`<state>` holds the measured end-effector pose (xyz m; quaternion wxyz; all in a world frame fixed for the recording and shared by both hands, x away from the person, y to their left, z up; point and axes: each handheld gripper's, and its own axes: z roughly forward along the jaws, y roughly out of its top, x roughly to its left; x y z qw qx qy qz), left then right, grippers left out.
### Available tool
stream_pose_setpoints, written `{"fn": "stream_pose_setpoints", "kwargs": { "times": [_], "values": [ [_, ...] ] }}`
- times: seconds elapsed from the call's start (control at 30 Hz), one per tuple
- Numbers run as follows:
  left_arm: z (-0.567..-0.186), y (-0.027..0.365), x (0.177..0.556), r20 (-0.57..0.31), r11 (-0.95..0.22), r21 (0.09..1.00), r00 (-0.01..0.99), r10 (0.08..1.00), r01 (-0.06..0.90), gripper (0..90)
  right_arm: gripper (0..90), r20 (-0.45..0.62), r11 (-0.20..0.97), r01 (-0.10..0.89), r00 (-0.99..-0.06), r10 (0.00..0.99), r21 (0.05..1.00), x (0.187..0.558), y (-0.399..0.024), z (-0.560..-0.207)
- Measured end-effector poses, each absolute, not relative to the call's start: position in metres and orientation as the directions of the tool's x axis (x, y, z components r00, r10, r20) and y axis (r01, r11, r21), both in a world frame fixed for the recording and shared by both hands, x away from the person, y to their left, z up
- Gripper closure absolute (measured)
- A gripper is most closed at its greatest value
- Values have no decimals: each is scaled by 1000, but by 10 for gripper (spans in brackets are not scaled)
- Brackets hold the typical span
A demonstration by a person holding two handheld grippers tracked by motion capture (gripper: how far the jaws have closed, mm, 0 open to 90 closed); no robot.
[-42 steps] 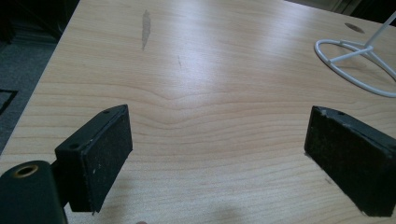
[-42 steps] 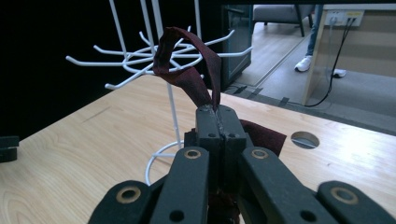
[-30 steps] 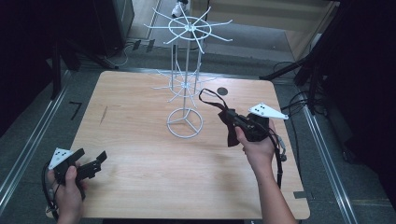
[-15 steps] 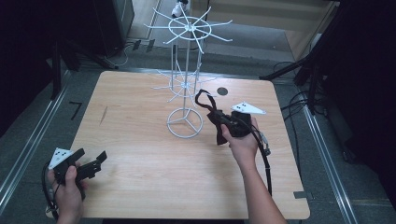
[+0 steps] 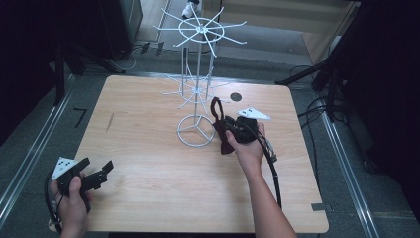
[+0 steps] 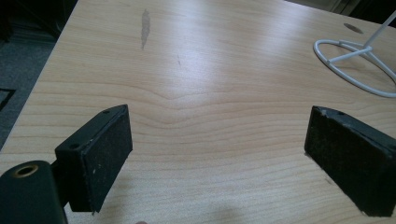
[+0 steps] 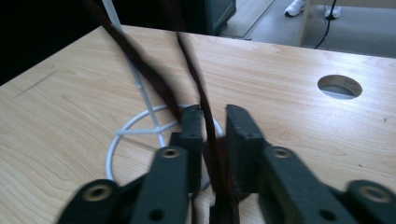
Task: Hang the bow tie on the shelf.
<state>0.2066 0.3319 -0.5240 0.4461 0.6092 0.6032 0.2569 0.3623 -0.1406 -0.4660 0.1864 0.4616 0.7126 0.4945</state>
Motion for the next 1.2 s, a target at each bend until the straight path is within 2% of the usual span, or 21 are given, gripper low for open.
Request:
{"fn": "stream_pose_setpoints", "kwargs": {
  "times": [0.27, 0.3, 0.33, 0.53, 0.77, 0.97, 1.2],
  "values": [
    [-524, 332, 207, -224, 125, 854, 141, 964, 506, 84, 270, 148, 120, 465, -501, 853, 877, 354, -150, -461],
    [-524, 332, 207, -224, 125, 854, 141, 964, 506, 84, 270, 148, 120, 465, -501, 853, 877, 354, -150, -461],
    [-524, 332, 207, -224, 124, 853, 140, 964, 506, 84, 152, 126, 141, 467, -496, 859, 873, 351, -153, -462],
    [-524, 332, 207, -222, 123, 854, 141, 965, 505, 84, 104, 83, 167, 465, -470, 879, 869, 338, -169, -466],
    [-524, 331, 207, -221, 123, 855, 140, 965, 503, 84, 78, 122, 129, 487, -451, 884, 864, 326, -193, -475],
    [-524, 331, 206, -219, 122, 856, 139, 966, 503, 84, 14, 135, 115, 494, -442, 887, 862, 315, -216, -483],
    [-524, 331, 206, -217, 120, 856, 139, 966, 503, 84, 3, 141, 94, 522, -392, 909, 847, 300, -248, -500]
  ]
}}
